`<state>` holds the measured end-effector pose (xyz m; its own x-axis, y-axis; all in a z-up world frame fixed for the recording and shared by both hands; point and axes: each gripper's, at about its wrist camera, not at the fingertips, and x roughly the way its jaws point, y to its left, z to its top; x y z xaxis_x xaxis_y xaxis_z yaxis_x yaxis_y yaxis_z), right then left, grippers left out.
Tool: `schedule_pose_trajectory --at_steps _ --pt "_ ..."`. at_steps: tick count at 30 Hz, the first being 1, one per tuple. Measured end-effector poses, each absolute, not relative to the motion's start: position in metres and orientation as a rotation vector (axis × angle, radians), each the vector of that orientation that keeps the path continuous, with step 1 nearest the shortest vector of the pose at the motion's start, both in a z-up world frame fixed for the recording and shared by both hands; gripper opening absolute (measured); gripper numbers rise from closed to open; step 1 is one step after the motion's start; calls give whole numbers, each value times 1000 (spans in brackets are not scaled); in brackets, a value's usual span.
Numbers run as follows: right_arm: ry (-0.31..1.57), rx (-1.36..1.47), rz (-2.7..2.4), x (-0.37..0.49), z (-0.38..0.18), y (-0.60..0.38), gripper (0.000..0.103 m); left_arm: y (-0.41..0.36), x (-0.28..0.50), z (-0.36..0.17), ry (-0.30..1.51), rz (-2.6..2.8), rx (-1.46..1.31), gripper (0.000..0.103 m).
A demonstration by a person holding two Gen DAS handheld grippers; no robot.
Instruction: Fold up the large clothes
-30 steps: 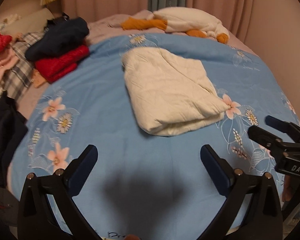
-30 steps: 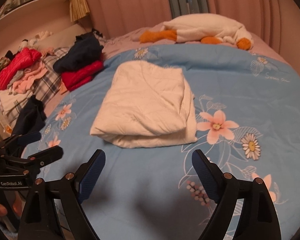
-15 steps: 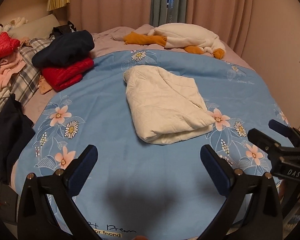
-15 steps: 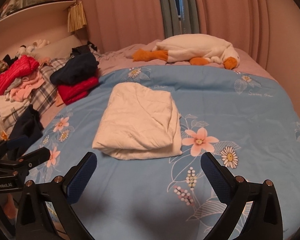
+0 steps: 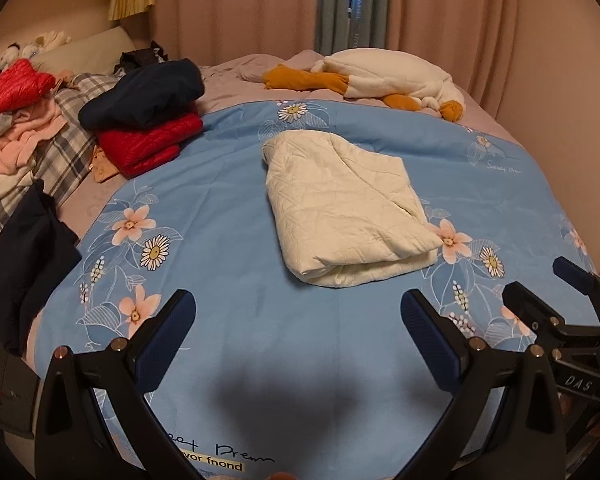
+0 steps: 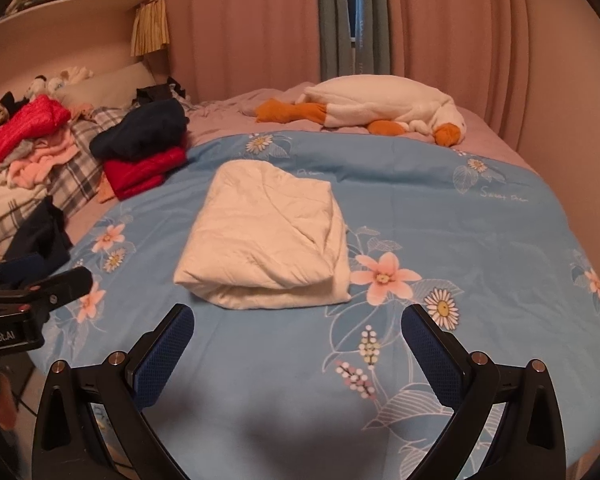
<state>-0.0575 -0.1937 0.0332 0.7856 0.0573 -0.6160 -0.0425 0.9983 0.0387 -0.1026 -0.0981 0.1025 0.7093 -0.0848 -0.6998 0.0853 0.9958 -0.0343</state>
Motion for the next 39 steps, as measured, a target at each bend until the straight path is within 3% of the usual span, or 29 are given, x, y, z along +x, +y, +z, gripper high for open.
schedule_pose_trajectory --at_steps 39 --pt "689 36 32 -64 29 -202 103 -122 -116 95 790 -129 49 103"
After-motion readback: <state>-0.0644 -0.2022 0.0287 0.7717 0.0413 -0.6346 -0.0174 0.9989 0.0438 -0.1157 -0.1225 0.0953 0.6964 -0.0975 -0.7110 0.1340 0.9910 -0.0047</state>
